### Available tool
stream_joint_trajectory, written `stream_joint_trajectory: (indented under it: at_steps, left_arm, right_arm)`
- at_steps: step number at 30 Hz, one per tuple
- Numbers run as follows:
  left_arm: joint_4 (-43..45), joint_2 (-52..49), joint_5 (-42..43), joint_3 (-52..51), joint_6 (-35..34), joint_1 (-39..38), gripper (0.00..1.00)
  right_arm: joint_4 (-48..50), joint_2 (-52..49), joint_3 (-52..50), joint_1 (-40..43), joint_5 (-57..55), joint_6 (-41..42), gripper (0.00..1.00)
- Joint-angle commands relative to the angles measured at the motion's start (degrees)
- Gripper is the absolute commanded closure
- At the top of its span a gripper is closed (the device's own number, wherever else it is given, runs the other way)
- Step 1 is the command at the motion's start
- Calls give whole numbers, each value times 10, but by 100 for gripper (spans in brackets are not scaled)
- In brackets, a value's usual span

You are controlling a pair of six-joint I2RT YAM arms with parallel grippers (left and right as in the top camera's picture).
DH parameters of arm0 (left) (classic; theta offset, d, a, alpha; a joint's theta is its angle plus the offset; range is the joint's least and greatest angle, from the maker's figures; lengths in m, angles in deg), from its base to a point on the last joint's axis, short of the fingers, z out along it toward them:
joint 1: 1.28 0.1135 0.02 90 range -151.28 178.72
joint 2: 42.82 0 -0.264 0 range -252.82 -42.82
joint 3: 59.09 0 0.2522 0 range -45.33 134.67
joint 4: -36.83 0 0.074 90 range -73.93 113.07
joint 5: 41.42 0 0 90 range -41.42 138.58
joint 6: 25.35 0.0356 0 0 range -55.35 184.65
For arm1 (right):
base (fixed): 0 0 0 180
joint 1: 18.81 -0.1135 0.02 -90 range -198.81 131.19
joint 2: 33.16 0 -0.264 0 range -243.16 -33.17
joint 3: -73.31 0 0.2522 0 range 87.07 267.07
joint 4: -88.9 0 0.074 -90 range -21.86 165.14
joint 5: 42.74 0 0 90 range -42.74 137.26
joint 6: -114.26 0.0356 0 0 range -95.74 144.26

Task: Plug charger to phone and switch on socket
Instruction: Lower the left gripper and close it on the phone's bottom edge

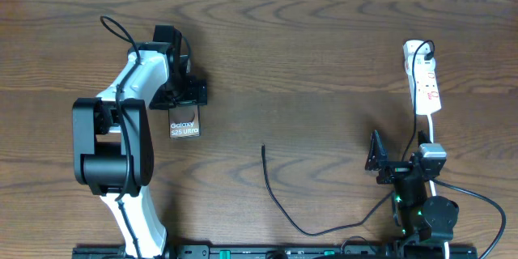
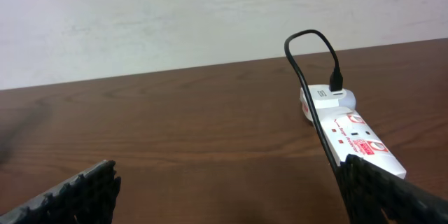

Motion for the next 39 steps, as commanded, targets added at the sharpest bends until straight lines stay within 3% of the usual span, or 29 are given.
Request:
stream_joint_trajectory:
  at_steps: [1,39]
  left_arm:
    - [1,-5,-3,-2,-5,0,3]
    - [35,-5,-38,-37,-5,0,3]
  right_arm:
    - [-2,2,-1,-3,-4,-8,1]
    - [-2,2,-1,-3,-4,-8,1]
